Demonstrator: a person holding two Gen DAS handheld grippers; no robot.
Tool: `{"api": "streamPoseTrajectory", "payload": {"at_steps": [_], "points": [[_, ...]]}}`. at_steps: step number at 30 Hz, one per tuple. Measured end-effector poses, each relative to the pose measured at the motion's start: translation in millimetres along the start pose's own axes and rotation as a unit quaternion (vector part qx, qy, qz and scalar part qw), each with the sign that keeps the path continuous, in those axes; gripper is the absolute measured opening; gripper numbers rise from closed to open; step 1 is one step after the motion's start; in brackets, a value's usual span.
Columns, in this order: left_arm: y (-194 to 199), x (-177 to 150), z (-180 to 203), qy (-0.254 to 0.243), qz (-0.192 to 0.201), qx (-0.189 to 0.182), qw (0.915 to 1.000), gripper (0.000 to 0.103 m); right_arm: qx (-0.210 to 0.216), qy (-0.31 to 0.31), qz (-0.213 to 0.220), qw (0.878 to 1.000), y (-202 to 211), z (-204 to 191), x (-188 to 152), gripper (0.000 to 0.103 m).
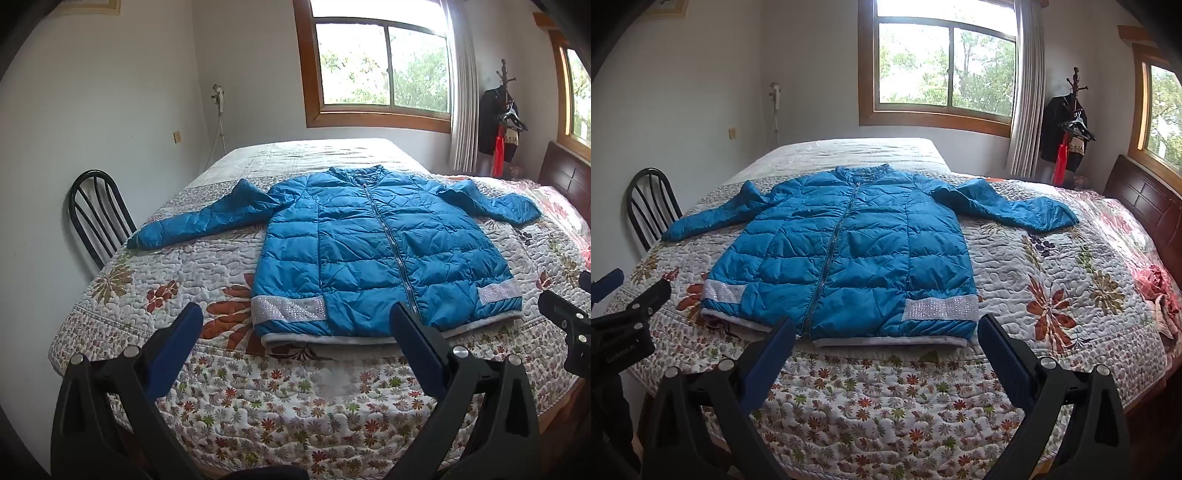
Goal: Fold large clothes
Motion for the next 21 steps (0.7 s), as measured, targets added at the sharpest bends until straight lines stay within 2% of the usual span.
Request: {"api": "streamPoseTrajectory", "payload": {"at_steps": [21], "points": [[0.2, -2.5, 0.2, -0.002, 0.003, -0.001, 1.0000, 0.100, 0.001, 0.000, -0.002, 1.000, -1.0, 0.9, -0.1, 0.099]]}}
Point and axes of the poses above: each gripper's, at about its wrist camera, not at the fingertips, and y roughly against the way its jaws point, z to its right, x to its top, the point moved 5 cm from there along -y, roughly the way its jaws point, and after that the axes turned 6 degrees about z, right-handed, at the moved point
